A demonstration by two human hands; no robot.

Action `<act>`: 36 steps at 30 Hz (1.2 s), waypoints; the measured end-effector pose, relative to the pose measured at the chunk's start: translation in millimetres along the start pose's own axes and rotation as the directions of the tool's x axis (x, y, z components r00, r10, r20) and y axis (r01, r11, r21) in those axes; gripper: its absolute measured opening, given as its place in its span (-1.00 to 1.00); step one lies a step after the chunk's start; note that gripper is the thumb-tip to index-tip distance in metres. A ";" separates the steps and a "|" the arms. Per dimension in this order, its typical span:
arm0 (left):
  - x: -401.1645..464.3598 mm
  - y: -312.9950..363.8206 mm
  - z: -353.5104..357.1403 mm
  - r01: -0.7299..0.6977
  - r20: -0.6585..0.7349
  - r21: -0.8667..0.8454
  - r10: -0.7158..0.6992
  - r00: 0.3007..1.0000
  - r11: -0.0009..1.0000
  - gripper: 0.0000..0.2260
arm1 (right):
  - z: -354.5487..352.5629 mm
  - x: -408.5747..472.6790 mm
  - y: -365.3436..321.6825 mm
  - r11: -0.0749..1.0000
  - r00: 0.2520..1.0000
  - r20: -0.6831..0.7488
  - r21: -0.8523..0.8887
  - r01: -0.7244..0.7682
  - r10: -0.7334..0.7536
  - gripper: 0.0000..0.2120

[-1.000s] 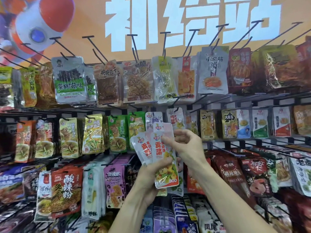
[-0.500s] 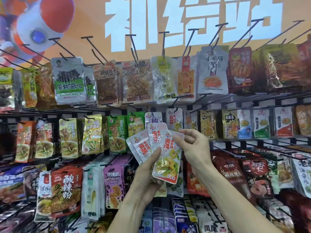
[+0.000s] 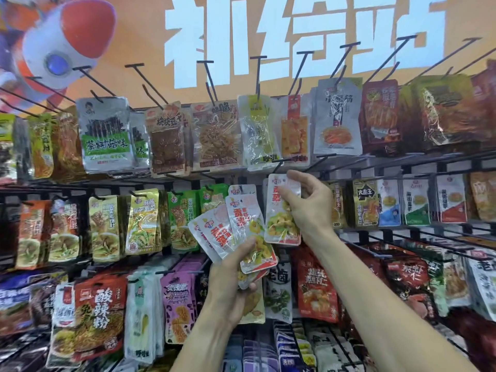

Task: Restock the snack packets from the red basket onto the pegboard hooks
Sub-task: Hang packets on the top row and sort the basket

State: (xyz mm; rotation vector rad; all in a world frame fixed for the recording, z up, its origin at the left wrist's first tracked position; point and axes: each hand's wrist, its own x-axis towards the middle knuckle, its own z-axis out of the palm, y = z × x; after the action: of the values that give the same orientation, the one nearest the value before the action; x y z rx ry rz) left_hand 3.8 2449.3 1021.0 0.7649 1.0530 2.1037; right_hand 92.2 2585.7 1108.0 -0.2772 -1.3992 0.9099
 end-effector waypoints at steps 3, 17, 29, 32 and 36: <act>3.5 -1.1 -5.9 -0.032 -0.020 0.036 0.033 0.999 0.999 -0.49 | 2.5 9.1 -0.5 0.997 1.000 0.022 -0.076 0.019 -0.017 -0.59; -0.6 6.2 -20.7 -0.069 0.008 0.072 0.068 0.998 0.995 -0.50 | 0.5 19.4 -10.0 0.988 0.999 0.046 -0.151 -0.013 0.020 -0.60; 3.5 11.1 -8.4 -0.037 0.032 0.095 0.034 0.999 0.995 -0.46 | 22.2 44.4 20.1 0.941 0.974 0.020 -0.261 -0.214 0.227 -0.59; 5.5 10.4 -4.7 -0.027 0.043 0.108 0.023 0.999 0.994 -0.47 | 14.2 28.2 19.3 0.946 0.996 -0.032 -0.311 -0.094 0.089 -0.56; 10.2 4.3 -0.7 -0.016 0.061 0.115 0.009 0.998 0.993 -0.42 | -4.6 -30.7 2.0 0.992 0.993 0.017 -0.054 -0.118 0.119 -0.60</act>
State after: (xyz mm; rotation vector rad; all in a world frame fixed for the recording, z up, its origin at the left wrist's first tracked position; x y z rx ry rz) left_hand -4.3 2454.8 1026.4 0.8881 1.1477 2.0312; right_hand 98.4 2567.4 1083.5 -0.3955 -1.4387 0.9761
